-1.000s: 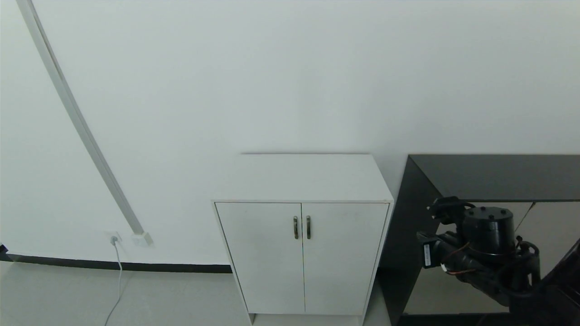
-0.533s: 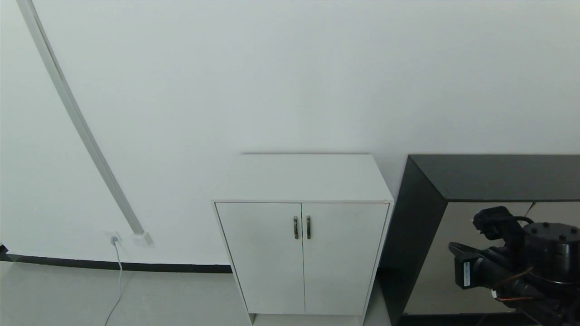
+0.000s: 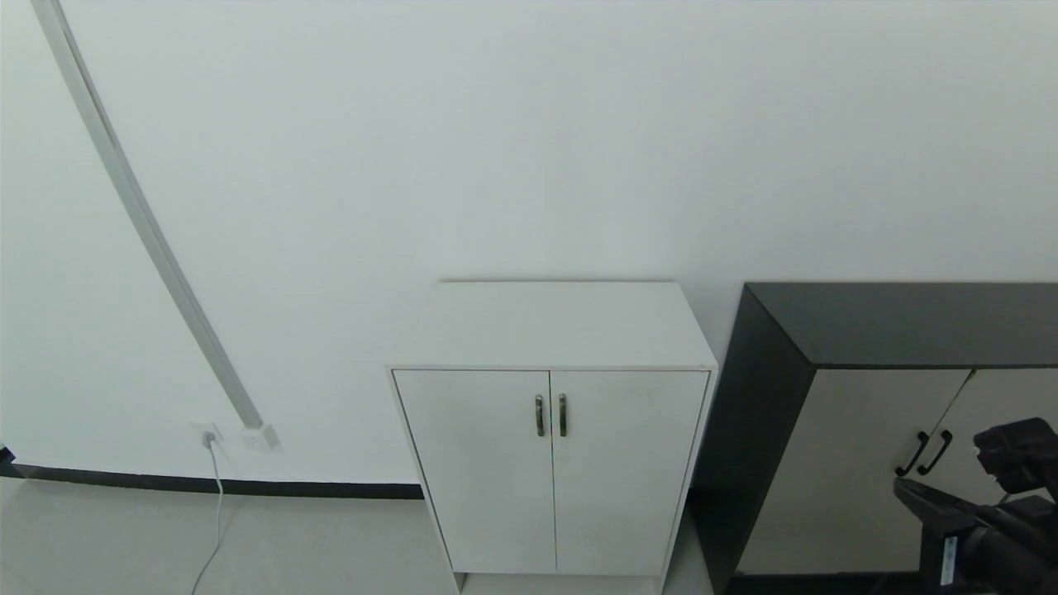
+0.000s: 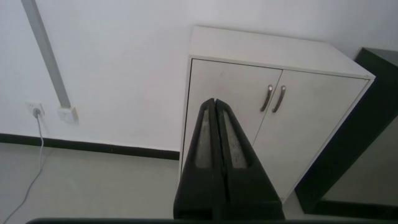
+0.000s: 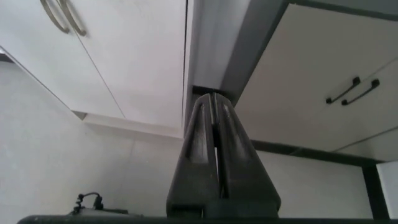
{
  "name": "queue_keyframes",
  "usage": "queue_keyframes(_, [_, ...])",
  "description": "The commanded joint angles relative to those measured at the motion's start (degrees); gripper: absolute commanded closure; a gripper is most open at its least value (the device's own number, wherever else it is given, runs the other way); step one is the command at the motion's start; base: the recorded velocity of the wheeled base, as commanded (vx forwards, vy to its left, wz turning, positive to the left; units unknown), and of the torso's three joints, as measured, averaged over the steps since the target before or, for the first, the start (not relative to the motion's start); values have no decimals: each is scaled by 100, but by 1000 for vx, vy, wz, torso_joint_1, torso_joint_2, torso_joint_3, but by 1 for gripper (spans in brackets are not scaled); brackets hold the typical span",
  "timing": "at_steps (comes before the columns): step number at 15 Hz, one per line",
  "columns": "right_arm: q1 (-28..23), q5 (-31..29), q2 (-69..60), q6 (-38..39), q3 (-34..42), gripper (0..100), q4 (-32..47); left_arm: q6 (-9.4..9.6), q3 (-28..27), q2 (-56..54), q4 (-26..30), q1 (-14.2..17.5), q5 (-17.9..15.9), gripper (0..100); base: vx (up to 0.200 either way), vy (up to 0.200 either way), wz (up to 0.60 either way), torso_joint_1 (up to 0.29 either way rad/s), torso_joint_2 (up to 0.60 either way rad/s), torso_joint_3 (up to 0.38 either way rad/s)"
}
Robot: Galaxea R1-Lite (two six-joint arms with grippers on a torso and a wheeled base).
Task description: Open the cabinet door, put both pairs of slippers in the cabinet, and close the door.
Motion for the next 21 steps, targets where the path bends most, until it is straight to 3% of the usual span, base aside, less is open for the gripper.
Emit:
queue_keyframes(1, [4,51,-1005,19,79,100,767,-1,-2,8,-1,1,2,100,0,0,0,0,0,0])
queue_keyframes(8, [22,755,-3993,1,79,100,4502,-1,-2,8,-1,1,-7,100,0,0,0,0,0,0])
queue_keyframes(12, [57,1150,-5259,1,9,100,5829,-1,-2,8,-1,1,-7,100,0,0,0,0,0,0])
queue_keyframes(15, [109,1220,-5531,1,0,100,5847,-1,-2,8,-1,1,-7,100,0,0,0,0,0,0])
queue_keyframes(18, [206,1739,-5962,-315,79,100,5864,-1,-2,8,-1,1,-7,100,0,0,0,0,0,0])
queue_keyframes(21, [127,1757,-6067,-341,79,100,5864,-1,-2,8,-1,1,-7,100,0,0,0,0,0,0])
